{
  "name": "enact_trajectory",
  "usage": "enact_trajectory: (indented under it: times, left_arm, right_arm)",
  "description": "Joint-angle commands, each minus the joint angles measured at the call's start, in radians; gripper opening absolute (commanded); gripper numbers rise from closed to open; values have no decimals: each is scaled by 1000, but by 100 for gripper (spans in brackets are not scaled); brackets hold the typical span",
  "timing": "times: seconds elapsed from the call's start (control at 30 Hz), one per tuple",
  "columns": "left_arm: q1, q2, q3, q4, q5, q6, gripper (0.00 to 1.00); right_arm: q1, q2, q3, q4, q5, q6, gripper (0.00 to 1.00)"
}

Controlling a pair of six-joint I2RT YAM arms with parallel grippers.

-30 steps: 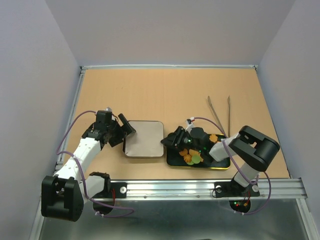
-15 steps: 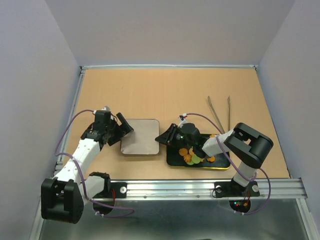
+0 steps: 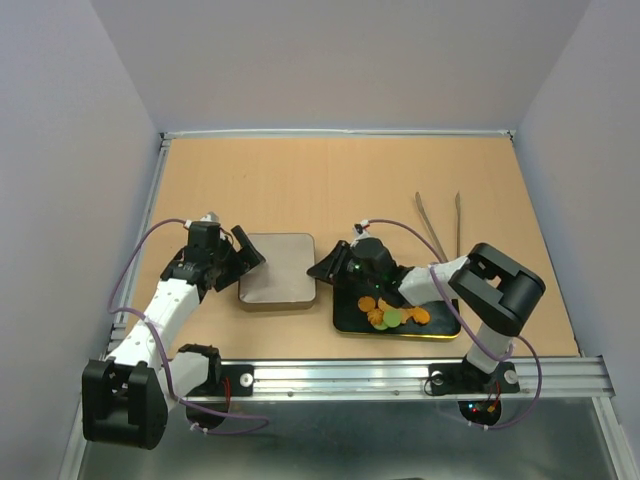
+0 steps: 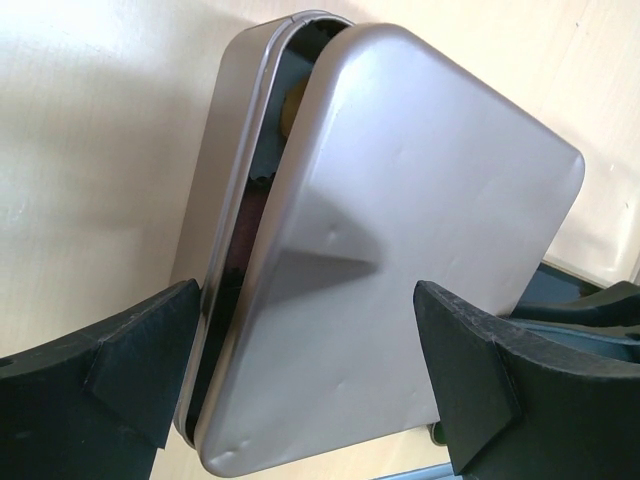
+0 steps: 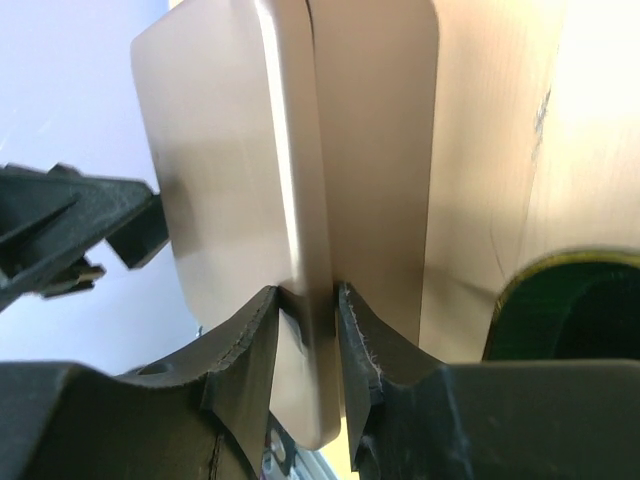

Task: Pack the cookies

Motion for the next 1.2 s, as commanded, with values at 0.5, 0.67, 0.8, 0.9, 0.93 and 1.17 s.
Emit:
enact_trajectory:
  times: [0.5,0.67,0.8,0.9,0.93,1.17]
  left_arm:
    - [-14,-35,-43,120,235,5,98]
    - [-14,-46,-45,120,225,-9,97]
    - [-11,-61,-29,99,148,-32,88]
    - [5,-58,4,75,113,-24,85]
    - [10,-57,15,67,107,-18,84]
    - [36,-57,72,10,16,25,81]
  right_arm:
    - [110,54,401,-435,25,-138,54]
    - [122,80,447,-453,25,-129,54]
    - [122,96,496,-482,36,-126,54]
    - [124,99,536,-540,56,-139,54]
    - [124,99,540,-550,59,-144,54]
    - [124,79,539,-596,73,-144,54]
